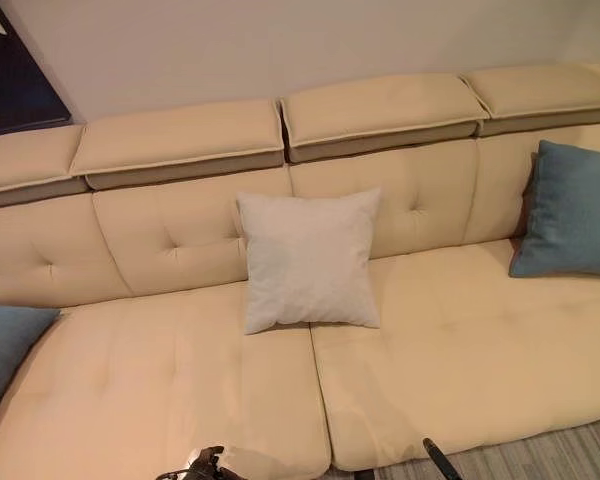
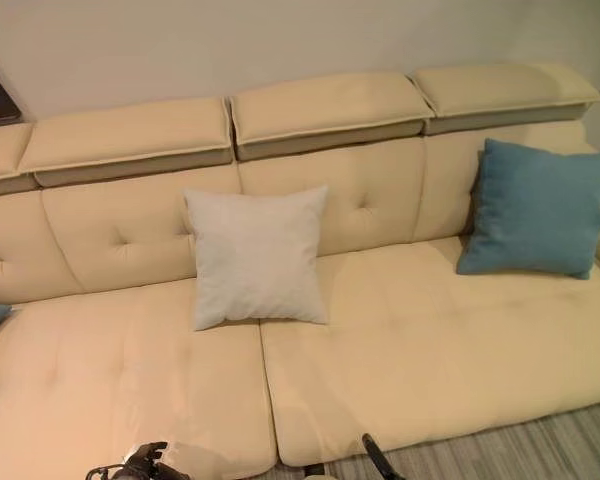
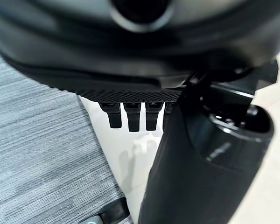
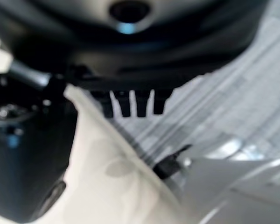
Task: Pick up all the scattered cushions and arrange them neatly on the sofa.
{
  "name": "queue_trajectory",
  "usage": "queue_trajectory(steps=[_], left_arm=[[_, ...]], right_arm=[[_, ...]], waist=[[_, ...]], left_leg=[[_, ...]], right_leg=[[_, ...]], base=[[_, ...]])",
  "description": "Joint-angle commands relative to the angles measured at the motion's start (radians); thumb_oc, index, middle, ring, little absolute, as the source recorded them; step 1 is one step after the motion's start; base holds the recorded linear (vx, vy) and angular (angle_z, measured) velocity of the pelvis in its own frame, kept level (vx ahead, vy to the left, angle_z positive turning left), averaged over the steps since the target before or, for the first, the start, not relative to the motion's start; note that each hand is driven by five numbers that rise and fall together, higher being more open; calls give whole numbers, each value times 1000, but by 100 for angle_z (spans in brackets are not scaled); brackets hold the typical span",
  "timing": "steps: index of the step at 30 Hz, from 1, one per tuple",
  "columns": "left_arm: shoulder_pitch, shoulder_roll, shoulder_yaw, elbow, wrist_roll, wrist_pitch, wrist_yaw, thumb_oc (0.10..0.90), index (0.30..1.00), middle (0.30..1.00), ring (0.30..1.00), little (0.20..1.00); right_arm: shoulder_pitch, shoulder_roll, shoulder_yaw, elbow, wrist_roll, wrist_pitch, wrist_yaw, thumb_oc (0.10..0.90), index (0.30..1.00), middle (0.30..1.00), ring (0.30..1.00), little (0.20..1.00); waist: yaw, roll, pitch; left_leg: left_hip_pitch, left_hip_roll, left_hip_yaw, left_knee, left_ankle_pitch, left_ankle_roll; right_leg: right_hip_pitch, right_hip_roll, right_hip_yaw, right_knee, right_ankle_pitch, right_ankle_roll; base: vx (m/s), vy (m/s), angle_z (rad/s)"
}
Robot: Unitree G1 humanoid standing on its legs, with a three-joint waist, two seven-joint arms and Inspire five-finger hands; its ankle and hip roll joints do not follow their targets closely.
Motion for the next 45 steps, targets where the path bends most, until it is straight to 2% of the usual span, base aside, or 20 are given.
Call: queue_trajectory(steps=[1, 13, 15, 18, 21, 22, 25, 26, 27, 29, 31, 33, 35, 37, 38, 39, 40, 41, 43, 45], left_arm=[[-29, -18, 33, 81, -15, -18, -2, 800, 900, 900, 900, 900], [-5, 19, 128, 89, -92, -24, 4, 800, 900, 900, 900, 900], [-25, 26, 107, 70, -85, -29, 3, 800, 900, 900, 900, 900], [-46, 38, 83, 46, -78, -38, 9, 800, 900, 900, 900, 900], [-62, 57, 76, 26, -86, -45, 12, 800, 900, 900, 900, 900], [-70, 66, 73, 20, -87, -48, 19, 800, 900, 900, 900, 900], [-81, 75, 73, 12, -84, -55, 27, 800, 900, 900, 900, 900], [-87, 76, 64, 12, -73, -57, 26, 800, 900, 900, 900, 900], [-92, 75, 60, 17, -61, -53, 20, 800, 900, 900, 900, 900], [-96, 64, 90, 39, -116, -51, 5, 800, 900, 900, 900, 900], [-91, 42, 140, 37, -226, -59, -18, 800, 900, 900, 900, 900], [-101, 23, 156, 39, -274, -74, -17, 800, 900, 900, 900, 900], [-86, 14, 161, 42, -259, -69, -12, 800, 900, 900, 900, 900], [-63, 7, 175, 47, -256, -70, -5, 800, 900, 900, 900, 900], [-62, 7, 175, 47, -256, -70, -5, 800, 900, 900, 900, 900], [-44, 7, 184, 47, -245, -68, -9, 800, 900, 900, 900, 900], [-44, 7, 185, 47, -245, -68, -9, 800, 900, 900, 900, 900], [-44, 11, 181, 53, -227, -68, -10, 800, 900, 900, 900, 900], [-46, 11, 177, 59, -213, -66, -11, 800, 900, 900, 900, 900], [-55, 9, 168, 70, -181, -60, -6, 800, 900, 900, 900, 900]], right_arm=[[6, -21, -48, 23, 66, -33, -9, 800, 900, 900, 900, 900], [22, -31, -10, 25, -57, -3, 7, 800, 900, 900, 900, 900], [14, -38, 8, 5, -80, 1, 7, 800, 900, 900, 900, 900], [-16, -47, 45, -29, -125, -4, -7, 800, 900, 900, 900, 900], [-41, -41, 64, -68, -142, -13, -14, 800, 900, 900, 900, 900], [-38, -38, 69, -81, -147, -15, -16, 800, 900, 900, 900, 900], [-17, -29, 73, -105, -168, -12, -18, 800, 900, 900, 900, 900], [-14, -32, 76, -104, -172, -11, -21, 800, 900, 900, 900, 900], [-16, -29, 82, -103, -178, -9, -20, 800, 900, 900, 900, 900], [-33, -27, 104, -87, -194, -18, -29, 800, 900, 900, 900, 900], [-32, -33, 135, -93, -235, -16, -17, 800, 900, 900, 900, 900], [-42, -50, 152, -100, -262, -19, -26, 800, 900, 900, 900, 900], [-26, -49, 146, -98, -267, -9, -22, 800, 900, 900, 900, 900], [2, -41, 132, -80, -263, -10, -17, 800, 900, 900, 900, 900], [3, -41, 132, -80, -263, -10, -17, 800, 900, 900, 900, 900], [27, -30, 121, -42, -270, -5, -15, 800, 900, 900, 900, 900], [27, -30, 121, -42, -270, -5, -15, 800, 900, 900, 900, 900], [29, -16, 123, -18, -276, -3, -6, 800, 900, 900, 900, 900], [27, -12, 129, -6, -286, -2, -1, 800, 900, 900, 900, 900], [28, -2, 138, 0, -295, 1, 7, 800, 900, 900, 900, 900]], waist=[[8, -27, -20], [32, -51, -33], [40, -62, -9], [53, -54, 29], [76, -31, 45], [80, -34, 45], [91, -57, 13], [88, -67, 6], [91, -71, -3], [120, -62, 6], [123, -53, 30], [115, -71, 80], [100, -83, 83], [77, -109, 72], [77, -108, 70], [63, -127, 48], [63, -127, 46], [57, -133, 31], [51, -135, 23], [33, -134, 7]], left_leg=[[-87, -14, -4, -30, 56, -28], [-77, -30, -4, -12, 13, -4], [-126, -33, -5, 45, 1, 1], [-174, -14, 15, 49, 15, 2], [-252, 27, 15, 68, 42, -3], [-290, 23, -9, 92, 61, -7], [-387, 11, -79, 127, 96, -26], [-417, 3, -94, 140, 109, -30], [-447, 14, -102, 143, 134, -41], [-488, 49, -136, 110, 212, -74], [-480, 75, -173, 43, 234, -91], [-484, 66, -135, 68, 167, -66], [-454, 57, -88, 166, 128, -54], [-421, 66, 2, 307, 45, -42], [-425, 67, 1, 309, 45, -42], [-342, 100, 90, 376, -20, -32], [-344, 100, 89, 374, -18, -32], [-241, 100, 122, 380, -62, -33], [-198, 97, 132, 370, -77, -36], [-118, 133, 203, 312, -89, -43]], right_leg=[[65, 44, -6, 79, -127, -11], [67, 22, 6, 104, -133, 5], [18, 18, 8, 164, -132, 10], [-81, 21, -12, 247, -116, 26], [-108, -38, -72, 389, -149, 35], [-86, -64, -39, 428, -124, 31], [-12, -89, 158, 488, 15, 58], [41, -78, 206, 415, -31, 49], [84, -45, 254, 345, -152, 30], [92, 6, 221, 285, -289, -4], [73, 66, 193, 297, -326, -39], [42, 75, 155, 308, -308, -55], [12, 72, 119, 301, -268, -56], [-25, 43, 64, 272, -224, -54], [-27, 44, 63, 272, -223, -54], [-41, 17, -7, 227, -193, -50], [-42, 18, -7, 226, -192, -50], [-52, 8, -70, 196, -173, -47], [-61, 3, -105, 184, -161, -45], [-71, -8, -188, 159, -143, -39]], base=[[58, 37, -4], [37, 40, -2], [-133, 39, 2], [-295, -31, -9], [-404, -153, -26], [-417, -238, 9], [-394, -321, 69], [-329, -322, 71], [-344, -300, 81], [-439, -371, 48], [-447, -355, 54], [-550, -214, 82], [-538, -122, 74], [-477, -82, 57], [-452, -73, 30], [-266, -38, 56], [-442, -31, 109], [-180, 5, 110], [-256, 56, 124], [-276, 211, 133]])
